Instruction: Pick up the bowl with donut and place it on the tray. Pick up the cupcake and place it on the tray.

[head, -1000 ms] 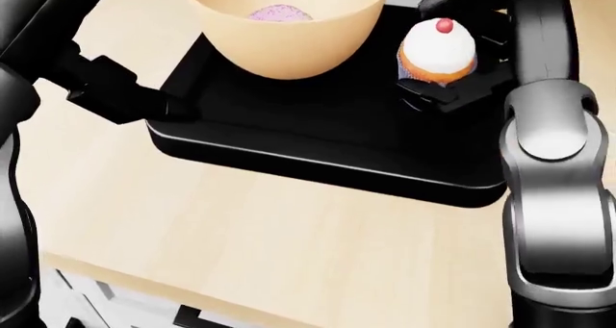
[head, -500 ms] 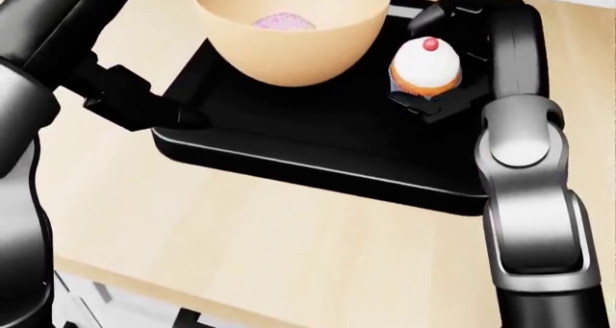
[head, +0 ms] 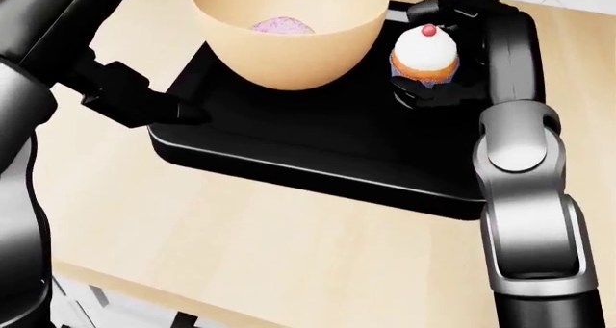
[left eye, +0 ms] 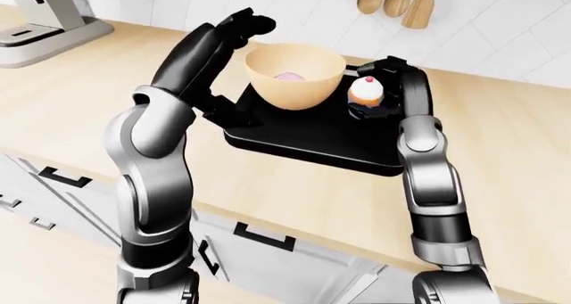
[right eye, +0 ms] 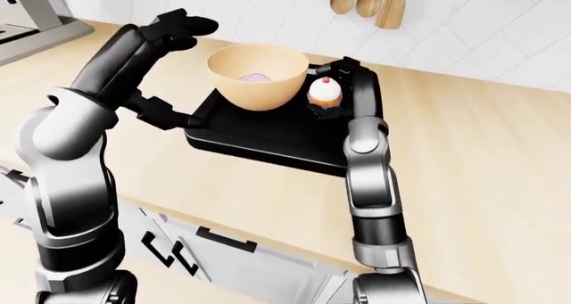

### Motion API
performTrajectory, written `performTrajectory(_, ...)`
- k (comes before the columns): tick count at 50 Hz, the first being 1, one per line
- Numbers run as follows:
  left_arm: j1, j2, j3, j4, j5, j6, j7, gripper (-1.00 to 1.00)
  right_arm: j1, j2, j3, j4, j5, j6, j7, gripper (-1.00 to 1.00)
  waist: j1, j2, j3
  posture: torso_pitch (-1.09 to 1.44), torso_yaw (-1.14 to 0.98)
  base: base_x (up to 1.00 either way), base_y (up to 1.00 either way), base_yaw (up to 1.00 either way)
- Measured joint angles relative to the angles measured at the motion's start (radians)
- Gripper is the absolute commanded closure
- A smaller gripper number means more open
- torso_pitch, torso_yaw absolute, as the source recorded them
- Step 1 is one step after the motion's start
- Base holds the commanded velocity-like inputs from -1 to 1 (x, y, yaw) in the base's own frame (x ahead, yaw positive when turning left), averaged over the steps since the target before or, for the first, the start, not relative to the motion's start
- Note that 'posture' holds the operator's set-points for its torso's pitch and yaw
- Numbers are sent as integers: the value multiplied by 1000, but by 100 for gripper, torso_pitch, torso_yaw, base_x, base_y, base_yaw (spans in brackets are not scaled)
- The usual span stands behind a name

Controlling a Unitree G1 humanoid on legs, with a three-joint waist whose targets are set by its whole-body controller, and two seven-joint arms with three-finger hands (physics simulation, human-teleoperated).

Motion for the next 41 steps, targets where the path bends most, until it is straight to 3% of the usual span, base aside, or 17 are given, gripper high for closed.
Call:
performTrajectory(5,1,1,0,-10,0,2,-3,-47,6,-1,0,-19,-3,9,5,3,2,-1,-1,0,0,0,0,0)
performTrajectory(12,0,0,0,-5,1,3,-4,-46,10,0,0,-25,-3,9,10,-38,1,-3,-2,0,0,0,0,0)
performTrajectory(16,0,-2,-4,-7,3,5,-6,-45,11,0,-1,-25,-3,6,11,-48,2,-3,-2,0,0,0,0,0)
performTrajectory(25,-2,-3,-3,-12,5,6,-9,-44,20,-4,-6,-62,-2,22,22,-38,4,-4,-1,0,0,0,0,0)
performTrajectory(34,1,-1,2,-2,-4,3,0,-44,32,-41,-28,-335,-22,217,120,-36,8,13,22,0,0,0,0,0)
performTrajectory(41,5,-7,-2,-7,-10,13,7,-48,-11,-83,-55,-545,-45,397,198,-55,4,23,25,0,0,0,0,0)
